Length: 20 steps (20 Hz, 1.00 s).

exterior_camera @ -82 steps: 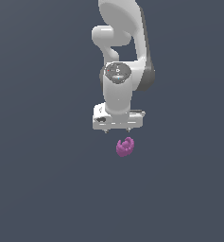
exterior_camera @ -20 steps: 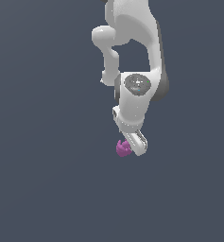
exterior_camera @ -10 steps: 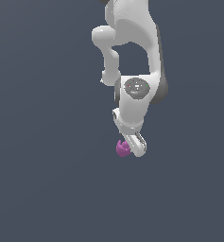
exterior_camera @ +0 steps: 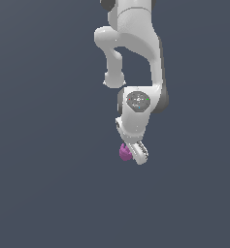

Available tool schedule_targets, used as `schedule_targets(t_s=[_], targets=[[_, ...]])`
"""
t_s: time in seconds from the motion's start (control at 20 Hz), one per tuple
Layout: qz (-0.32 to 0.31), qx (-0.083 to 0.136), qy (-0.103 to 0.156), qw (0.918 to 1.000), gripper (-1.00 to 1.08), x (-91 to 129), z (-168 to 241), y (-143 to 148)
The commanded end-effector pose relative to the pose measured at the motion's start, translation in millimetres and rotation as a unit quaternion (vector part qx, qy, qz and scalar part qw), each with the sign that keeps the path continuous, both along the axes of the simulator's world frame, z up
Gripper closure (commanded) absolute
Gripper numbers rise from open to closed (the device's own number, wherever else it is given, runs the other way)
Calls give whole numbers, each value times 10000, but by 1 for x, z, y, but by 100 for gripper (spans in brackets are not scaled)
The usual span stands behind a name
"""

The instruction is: Pick up the object and move it to a goal position.

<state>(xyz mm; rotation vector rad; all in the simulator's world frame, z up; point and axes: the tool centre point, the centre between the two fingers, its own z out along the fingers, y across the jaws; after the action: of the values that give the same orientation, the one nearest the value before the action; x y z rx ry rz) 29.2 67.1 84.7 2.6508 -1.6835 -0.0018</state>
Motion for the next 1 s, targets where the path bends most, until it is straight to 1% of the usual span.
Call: schedule_targets(t_s=[0.0, 0.05, 0.65, 0.95], targets=[[0, 1, -8, 10000, -92, 1, -1, 0], [0, 1, -8, 10000, 108, 1, -1, 0], [-4, 3, -20, 10000, 108, 2, 1, 0], [-4, 3, -20, 10000, 108, 11, 9, 6]])
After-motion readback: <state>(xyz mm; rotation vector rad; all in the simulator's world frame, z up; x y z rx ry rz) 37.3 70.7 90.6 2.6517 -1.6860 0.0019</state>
